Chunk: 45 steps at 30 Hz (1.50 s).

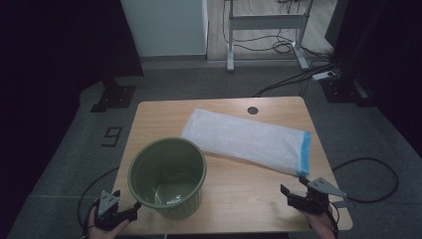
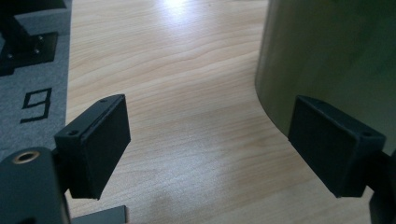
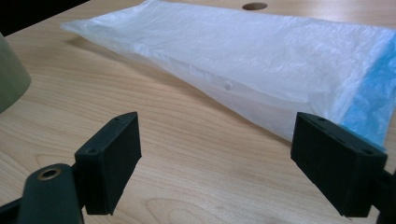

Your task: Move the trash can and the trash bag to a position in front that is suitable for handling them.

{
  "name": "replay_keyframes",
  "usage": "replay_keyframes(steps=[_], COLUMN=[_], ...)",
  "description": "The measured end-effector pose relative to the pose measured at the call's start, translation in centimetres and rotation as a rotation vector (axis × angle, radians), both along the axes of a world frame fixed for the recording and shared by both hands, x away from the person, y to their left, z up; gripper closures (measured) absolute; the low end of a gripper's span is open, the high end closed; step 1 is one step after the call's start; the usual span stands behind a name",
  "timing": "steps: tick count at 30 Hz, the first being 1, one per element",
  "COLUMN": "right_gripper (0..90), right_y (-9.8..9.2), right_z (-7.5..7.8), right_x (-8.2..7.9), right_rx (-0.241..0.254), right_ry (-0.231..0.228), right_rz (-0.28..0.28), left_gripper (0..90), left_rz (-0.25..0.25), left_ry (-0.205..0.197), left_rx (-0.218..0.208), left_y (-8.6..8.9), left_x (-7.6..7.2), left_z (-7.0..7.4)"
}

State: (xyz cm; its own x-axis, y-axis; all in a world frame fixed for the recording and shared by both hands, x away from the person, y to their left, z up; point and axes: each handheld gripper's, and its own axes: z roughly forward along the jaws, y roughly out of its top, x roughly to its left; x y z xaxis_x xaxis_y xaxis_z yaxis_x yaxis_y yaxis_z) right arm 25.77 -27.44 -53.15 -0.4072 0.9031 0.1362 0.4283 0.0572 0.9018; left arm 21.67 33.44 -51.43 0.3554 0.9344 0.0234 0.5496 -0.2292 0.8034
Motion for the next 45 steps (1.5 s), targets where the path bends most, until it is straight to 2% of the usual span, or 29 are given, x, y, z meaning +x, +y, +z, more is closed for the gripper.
replay_keyframes(steps=[2, 4, 6, 7, 8, 12, 16, 18, 20, 26, 30, 40, 45], right_gripper=[16.0, 16.1, 16.1, 16.1, 16.2, 16.2, 16.4, 16.5, 16.6, 16.7, 16.7, 16.8, 16.8], right_y=[-0.1, -0.3, -0.5, -0.5, -0.6, -0.6, -0.6, -0.6, -0.5, -0.1, 0.1, -0.7, -1.0], right_z=[0.1, 0.1, 0.1, 0.1, -0.1, -0.2, -0.3, -0.4, -0.4, -0.6, -0.6, -0.6, -0.5], right_x=[-0.1, -0.2, -0.2, -0.2, -0.2, -0.1, -0.2, -0.1, -0.1, -0.3, -0.6, -1.2, -1.3], right_rx=[-0.001, 0.003, 0.006, 0.006, 0.003, -0.005, -0.002, -0.005, -0.007, -0.021, -0.025, -0.008, 0.003], right_ry=[-0.011, -0.014, -0.010, -0.010, -0.007, -0.005, -0.005, -0.005, -0.004, -0.005, -0.009, -0.007, -0.008], right_rz=[-0.010, -0.019, -0.023, -0.023, -0.020, -0.013, -0.005, 0.002, 0.007, 0.036, 0.045, 0.027, 0.018], left_gripper=[10.6, 10.2, 9.8, 9.8, 9.8, 10.3, 11.2, 12.2, 10.9, 13.6, 13.8, 14.1, 14.1], left_rz=[-0.021, -0.048, -0.099, -0.099, -0.168, -0.315, -0.423, -0.457, -0.462, -0.478, -0.496, -0.545, -0.551], left_ry=[-0.006, -0.017, -0.030, -0.030, -0.037, -0.043, -0.055, -0.057, -0.055, -0.054, -0.059, -0.058, -0.059], left_rx=[0.000, -0.018, -0.031, -0.031, -0.049, -0.066, -0.064, -0.053, -0.029, -0.039, -0.037, -0.036, -0.036], left_y=[0.3, 0.6, 0.8, 0.8, 0.7, -0.4, -2.5, -3.2, -3.8, -4.5, -5.7, -10.2, -12.3], left_x=[-0.3, -0.8, -1.4, -1.4, -1.9, -2.4, -2.1, -1.8, -1.5, -0.3, 0.7, 3.8, 5.0], left_z=[0.2, 0.5, 0.9, 0.9, 1.3, 2.2, 2.9, 3.1, 3.0, 2.6, 2.6, 2.5, 2.5])
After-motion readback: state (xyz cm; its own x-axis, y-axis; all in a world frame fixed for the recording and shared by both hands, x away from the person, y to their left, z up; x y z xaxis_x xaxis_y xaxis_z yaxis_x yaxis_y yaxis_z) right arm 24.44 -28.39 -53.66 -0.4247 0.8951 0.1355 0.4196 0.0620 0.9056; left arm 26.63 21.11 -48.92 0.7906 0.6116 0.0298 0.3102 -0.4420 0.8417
